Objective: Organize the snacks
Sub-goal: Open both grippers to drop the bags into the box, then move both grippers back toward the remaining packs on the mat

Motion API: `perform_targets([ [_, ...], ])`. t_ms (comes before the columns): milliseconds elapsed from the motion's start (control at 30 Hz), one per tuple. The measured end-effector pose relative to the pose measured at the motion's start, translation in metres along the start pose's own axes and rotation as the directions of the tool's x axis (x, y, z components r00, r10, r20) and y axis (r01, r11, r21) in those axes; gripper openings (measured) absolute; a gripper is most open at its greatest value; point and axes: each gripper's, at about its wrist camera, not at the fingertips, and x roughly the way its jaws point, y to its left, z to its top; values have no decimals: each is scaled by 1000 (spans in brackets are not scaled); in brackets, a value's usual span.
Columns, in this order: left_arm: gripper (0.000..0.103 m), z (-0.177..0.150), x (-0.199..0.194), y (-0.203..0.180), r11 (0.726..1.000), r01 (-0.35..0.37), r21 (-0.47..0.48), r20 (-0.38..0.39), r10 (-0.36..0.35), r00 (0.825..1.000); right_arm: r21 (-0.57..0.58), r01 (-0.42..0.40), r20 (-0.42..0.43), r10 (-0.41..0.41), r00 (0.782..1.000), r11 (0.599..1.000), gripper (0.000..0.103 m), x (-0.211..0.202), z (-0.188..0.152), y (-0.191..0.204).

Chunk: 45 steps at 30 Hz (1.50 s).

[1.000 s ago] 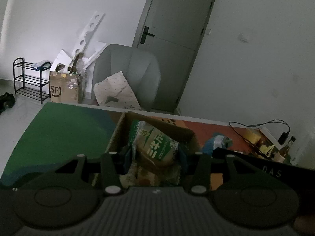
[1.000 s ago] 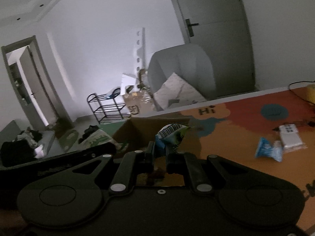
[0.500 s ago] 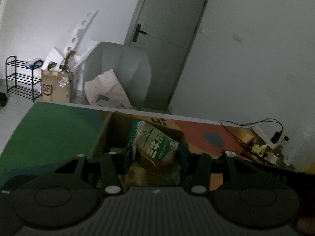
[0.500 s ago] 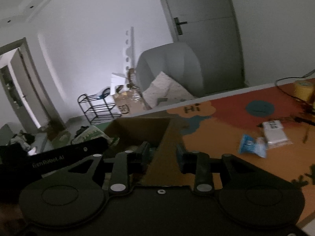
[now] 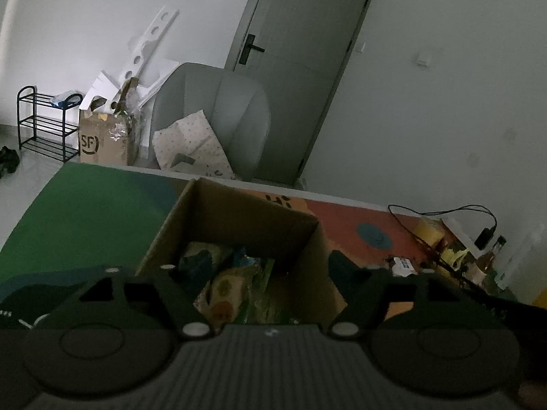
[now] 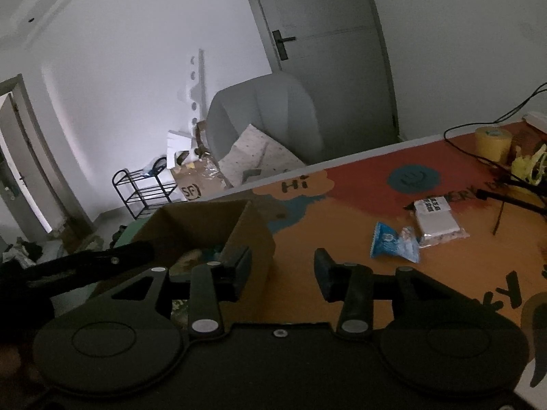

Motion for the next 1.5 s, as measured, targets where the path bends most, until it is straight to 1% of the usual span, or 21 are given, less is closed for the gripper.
perform_targets([
  [33,81,0,-1,-1,1000,-3,5,2,3,1000,0,3,-1,-3,1000,1000,50,0,-1,-1],
  [100,87,0,-3,-6,1000,-8,18,0,8,1000,3,11,-3,-11,1000,1000,51,-1,-4,-4],
  [167,90,-1,-4,-10,1000,-8,27,-1,8,1000,5,14,-7,-14,1000,1000,55,-3,-5,-8],
  [233,93,-4,-5,-15,999,-6,33,2,6,1000,7,23,-4,-23,1000,1000,63,-6,-7,-12],
  [300,96,-7,-5,-20,999,-12,42,2,12,1000,11,35,2,-35,999,999,68,-10,-9,-16],
  [400,97,-11,-4,-28,999,-8,41,-3,8,1000,22,55,18,-55,998,998,79,-19,-10,-26],
  [433,97,-11,-4,-31,999,-1,42,-5,1,1000,30,67,25,-67,997,997,80,-23,-10,-31],
  [567,97,-16,0,-44,999,23,43,0,-23,1000,56,107,32,-109,994,993,81,-32,-11,-49],
  [833,97,-21,17,-83,994,77,77,-13,-76,997,83,152,54,-157,986,985,80,-41,-10,-81],
  [933,97,-23,26,-96,991,92,95,-22,-90,996,100,155,52,-161,986,983,80,-38,-9,-94],
  [1067,96,-25,36,-111,989,92,112,-30,-90,996,119,147,42,-153,987,982,78,-30,-8,-107],
  [1400,94,-30,79,-146,986,83,145,-78,-73,994,172,116,34,-123,992,978,76,-7,1,-137],
  [1500,93,-31,93,-157,984,79,162,-86,-66,994,171,113,27,-119,993,979,74,2,4,-146],
])
